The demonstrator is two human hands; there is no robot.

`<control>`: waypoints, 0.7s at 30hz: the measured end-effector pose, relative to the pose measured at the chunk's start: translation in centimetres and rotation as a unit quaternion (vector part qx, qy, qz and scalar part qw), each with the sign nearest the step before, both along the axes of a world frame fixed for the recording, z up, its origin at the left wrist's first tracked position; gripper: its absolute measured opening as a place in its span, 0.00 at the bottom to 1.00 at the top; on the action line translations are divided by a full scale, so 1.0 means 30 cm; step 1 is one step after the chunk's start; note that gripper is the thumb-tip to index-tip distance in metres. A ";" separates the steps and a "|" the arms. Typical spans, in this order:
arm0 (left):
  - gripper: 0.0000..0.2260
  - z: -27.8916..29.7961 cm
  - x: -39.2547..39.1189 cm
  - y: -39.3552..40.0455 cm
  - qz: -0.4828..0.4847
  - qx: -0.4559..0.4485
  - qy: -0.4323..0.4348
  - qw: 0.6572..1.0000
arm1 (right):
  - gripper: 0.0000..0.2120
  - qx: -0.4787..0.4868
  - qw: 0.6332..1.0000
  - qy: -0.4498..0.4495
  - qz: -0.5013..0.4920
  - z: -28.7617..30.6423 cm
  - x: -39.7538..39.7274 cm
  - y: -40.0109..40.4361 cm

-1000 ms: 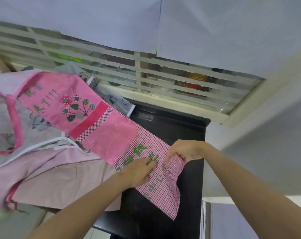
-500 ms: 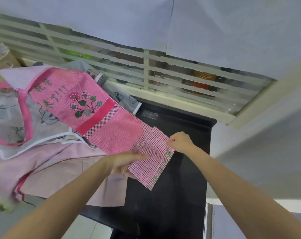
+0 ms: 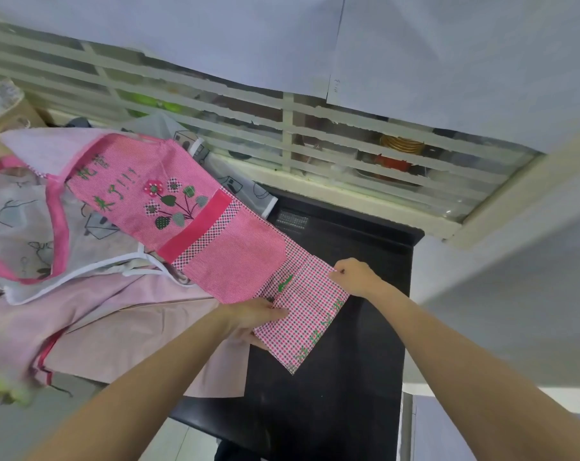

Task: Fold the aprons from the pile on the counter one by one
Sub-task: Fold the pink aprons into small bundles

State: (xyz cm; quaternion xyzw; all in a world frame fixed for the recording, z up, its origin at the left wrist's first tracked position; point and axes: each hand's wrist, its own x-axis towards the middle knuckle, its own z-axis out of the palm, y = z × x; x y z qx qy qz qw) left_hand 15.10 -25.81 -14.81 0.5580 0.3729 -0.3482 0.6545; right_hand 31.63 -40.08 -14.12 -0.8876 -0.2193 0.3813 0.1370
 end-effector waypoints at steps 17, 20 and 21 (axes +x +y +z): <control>0.13 -0.010 -0.013 -0.069 -0.292 0.609 -0.162 0.719 | 0.10 -0.077 0.988 -0.106 0.088 -0.018 -0.057 0.034; 0.17 -0.027 -0.028 -0.110 -0.293 0.648 -0.222 0.667 | 0.10 -0.084 0.985 -0.117 0.093 -0.020 -0.056 0.034; 0.18 -0.041 -0.033 -0.120 -0.312 0.647 -0.235 0.655 | 0.11 -0.086 0.985 -0.119 0.094 -0.020 -0.055 0.033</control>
